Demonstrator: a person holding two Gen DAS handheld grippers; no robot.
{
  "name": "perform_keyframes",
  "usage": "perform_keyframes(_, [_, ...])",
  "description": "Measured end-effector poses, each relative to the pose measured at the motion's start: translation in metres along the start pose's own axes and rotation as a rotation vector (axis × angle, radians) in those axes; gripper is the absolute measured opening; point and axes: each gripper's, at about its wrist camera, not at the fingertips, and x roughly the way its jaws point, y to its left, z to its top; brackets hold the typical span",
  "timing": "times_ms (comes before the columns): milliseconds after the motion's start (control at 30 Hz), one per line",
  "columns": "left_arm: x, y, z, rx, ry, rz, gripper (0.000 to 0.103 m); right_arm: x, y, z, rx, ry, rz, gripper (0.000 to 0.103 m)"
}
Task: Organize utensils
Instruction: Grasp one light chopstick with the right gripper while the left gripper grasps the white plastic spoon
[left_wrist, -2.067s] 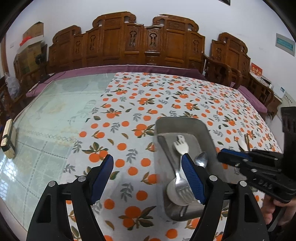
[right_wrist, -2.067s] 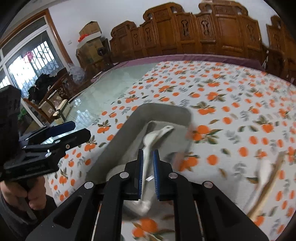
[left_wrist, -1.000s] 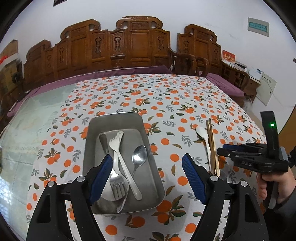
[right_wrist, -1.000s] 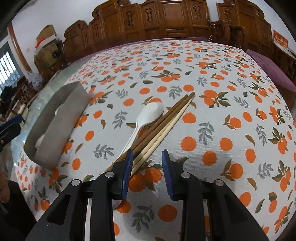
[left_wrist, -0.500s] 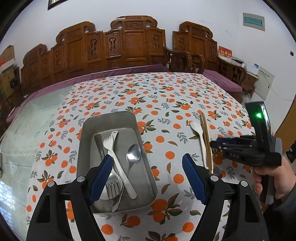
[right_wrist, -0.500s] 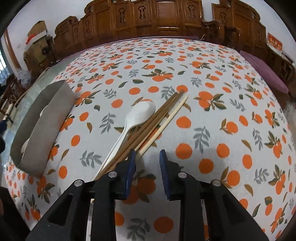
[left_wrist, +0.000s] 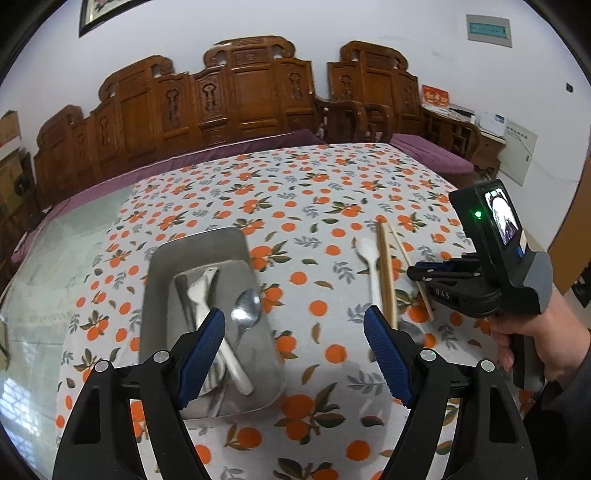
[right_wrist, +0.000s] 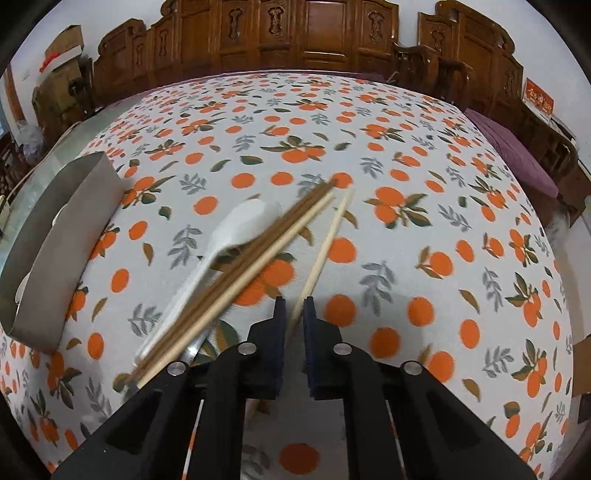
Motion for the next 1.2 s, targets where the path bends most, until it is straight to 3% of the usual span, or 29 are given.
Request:
perform_keyframes(267, [0.016, -0.027, 0.003, 0.036, 0.054, -0.062, 0.074, -0.007, -0.031, -0.004, 0.050, -0.015, 0.029, 0.006])
perform_keyframes(400, [0.036, -0.040, 0.006, 0.051, 0.100, -0.079, 0.063, -0.014, -0.037, -0.001, 0.051, -0.039, 0.043, 0.006])
perform_keyframes(700, [0.095, -0.060, 0.032, 0.015, 0.176, -0.108, 0.052, -0.023, -0.043, 0.006, 0.042, -0.079, 0.074, 0.006])
perform_keyframes(867, [0.130, -0.072, 0.044, 0.020, 0.221, -0.100, 0.039, -0.026, -0.049, 0.006, 0.055, -0.085, 0.090, 0.006])
perform_keyframes(1000, [0.151, -0.076, 0.046, 0.021, 0.262, -0.098, 0.019, -0.028, -0.050, 0.007, 0.062, -0.091, 0.104, 0.006])
perform_keyframes(1200, [0.163, -0.071, 0.045, -0.010, 0.289, -0.109, 0.015, -0.028, -0.044, 0.007, 0.049, -0.090, 0.115, 0.006])
